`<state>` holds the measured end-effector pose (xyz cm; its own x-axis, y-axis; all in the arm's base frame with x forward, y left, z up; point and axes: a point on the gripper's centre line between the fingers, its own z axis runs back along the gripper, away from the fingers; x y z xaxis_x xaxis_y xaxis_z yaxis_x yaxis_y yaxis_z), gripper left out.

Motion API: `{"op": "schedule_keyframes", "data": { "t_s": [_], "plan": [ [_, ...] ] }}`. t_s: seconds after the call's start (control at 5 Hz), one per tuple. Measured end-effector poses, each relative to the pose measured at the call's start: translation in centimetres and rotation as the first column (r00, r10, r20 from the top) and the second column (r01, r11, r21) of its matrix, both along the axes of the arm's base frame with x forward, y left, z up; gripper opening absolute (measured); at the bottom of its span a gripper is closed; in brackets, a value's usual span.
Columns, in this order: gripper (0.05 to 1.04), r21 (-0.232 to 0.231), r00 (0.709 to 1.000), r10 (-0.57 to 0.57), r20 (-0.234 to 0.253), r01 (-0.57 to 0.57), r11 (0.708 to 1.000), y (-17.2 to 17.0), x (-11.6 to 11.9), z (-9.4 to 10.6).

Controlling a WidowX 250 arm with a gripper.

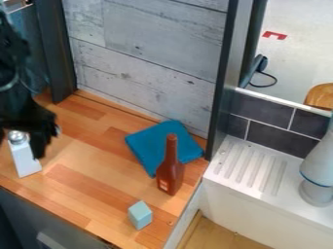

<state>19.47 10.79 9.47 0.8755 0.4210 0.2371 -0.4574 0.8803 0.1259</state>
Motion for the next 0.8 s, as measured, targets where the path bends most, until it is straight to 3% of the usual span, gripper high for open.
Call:
{"op": "schedule_keyframes", "data": {
  "t_s": [0.2,0.8],
  "plan": [
    [1.001,0.020,0.998,0.054,0.011,-0.054,0.998,2.1,0.8,0.1],
    [1.001,0.020,0.988,0.148,0.043,-0.149,0.989,5.1,4.5,-3.1]
  ]
}}
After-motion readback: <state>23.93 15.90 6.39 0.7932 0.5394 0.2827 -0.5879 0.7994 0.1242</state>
